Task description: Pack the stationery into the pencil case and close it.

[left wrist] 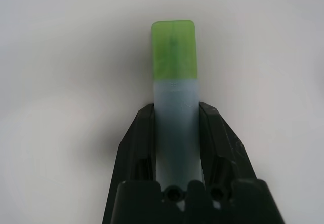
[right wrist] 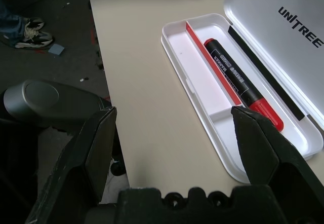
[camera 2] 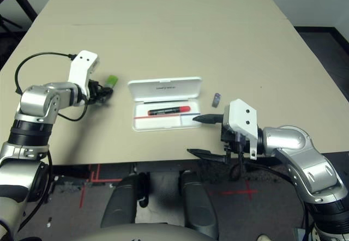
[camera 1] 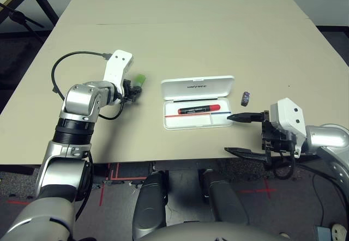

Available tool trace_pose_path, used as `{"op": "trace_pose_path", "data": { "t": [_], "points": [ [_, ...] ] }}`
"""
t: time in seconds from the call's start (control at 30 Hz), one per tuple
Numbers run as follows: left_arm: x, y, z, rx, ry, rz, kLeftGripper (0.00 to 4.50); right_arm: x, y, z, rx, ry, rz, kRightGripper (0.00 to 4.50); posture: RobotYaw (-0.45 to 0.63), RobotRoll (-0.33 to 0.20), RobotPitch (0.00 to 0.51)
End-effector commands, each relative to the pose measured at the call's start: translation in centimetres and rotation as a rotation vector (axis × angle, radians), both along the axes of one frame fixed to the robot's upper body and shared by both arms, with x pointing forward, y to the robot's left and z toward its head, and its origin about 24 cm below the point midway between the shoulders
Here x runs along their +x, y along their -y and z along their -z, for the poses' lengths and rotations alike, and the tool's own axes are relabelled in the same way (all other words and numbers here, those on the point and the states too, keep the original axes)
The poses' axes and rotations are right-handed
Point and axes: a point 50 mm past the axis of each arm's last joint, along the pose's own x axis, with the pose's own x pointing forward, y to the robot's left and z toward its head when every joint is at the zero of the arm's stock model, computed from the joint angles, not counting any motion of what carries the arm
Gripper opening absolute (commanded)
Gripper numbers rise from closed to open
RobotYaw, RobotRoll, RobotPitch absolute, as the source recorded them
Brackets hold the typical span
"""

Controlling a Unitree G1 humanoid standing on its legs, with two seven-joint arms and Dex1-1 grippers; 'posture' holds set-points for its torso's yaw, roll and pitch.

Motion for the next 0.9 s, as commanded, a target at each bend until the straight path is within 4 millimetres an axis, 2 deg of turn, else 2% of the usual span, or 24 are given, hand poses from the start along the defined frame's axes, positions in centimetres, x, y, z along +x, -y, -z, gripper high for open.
{"op": "trace_pose_path", "data": {
  "t": [0.03, 0.33, 0.47, 0.73, 0.9],
  "points": [
    [-1.2, -1.0, 0.7, 0.051, -0.052, 0.047, 1.09, 0.1, -0.3, 0.4, -0.001, -0.009, -0.017, 4.50, -0.07, 0.000, 0.185],
    [-5.0, -3.8, 0.0, 0.117, -0.034, 0.344, 1.09, 0.7, -0.4, 0.5, -0.010, -0.002, -0.035, 4.50, -0.05, 0.000, 0.178],
    [-6.5, -4.4, -0.8, 0.102, -0.002, 0.489, 1.09, 1.1, -0.4, 0.4, -0.015, 0.003, -0.048, 4.50, -0.03, 0.000, 0.174],
    [-8.8, -3.5, -1.9, 0.147, 0.034, 0.838, 1.09, 1.5, -0.4, 0.3, -0.024, 0.010, -0.069, 4.50, -0.02, 0.000, 0.167],
    [-9.4, -1.3, -2.6, 0.122, 0.076, 0.994, 1.09, 1.5, -0.4, 0.4, -0.028, 0.008, -0.076, 4.50, -0.02, 0.000, 0.166]
  ]
}}
